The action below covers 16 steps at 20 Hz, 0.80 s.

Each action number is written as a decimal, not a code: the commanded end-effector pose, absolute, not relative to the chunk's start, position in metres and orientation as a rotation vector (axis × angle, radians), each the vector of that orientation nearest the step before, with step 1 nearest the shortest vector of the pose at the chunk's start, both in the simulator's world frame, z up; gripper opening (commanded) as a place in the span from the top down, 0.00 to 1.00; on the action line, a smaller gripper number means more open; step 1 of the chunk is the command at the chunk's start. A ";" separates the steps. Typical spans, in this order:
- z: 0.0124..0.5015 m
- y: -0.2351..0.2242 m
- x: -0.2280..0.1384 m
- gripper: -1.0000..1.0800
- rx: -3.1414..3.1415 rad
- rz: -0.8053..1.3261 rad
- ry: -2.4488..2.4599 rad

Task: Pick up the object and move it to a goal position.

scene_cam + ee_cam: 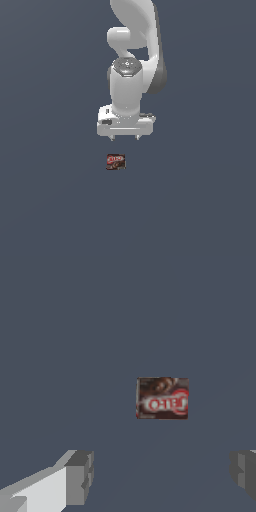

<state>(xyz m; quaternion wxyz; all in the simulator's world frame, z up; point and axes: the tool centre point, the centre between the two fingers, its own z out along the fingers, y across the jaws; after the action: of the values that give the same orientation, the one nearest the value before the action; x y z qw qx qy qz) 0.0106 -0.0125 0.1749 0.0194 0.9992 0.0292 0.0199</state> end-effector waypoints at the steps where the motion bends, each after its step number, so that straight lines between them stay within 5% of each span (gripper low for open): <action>1: 0.174 -0.013 0.010 0.04 3.101 0.060 0.093; 16: 0.161 -0.018 0.015 0.04 3.073 0.041 0.381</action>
<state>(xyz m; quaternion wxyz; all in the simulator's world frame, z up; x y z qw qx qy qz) 0.0143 -0.0172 0.1631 0.0223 0.9938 0.1081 0.0142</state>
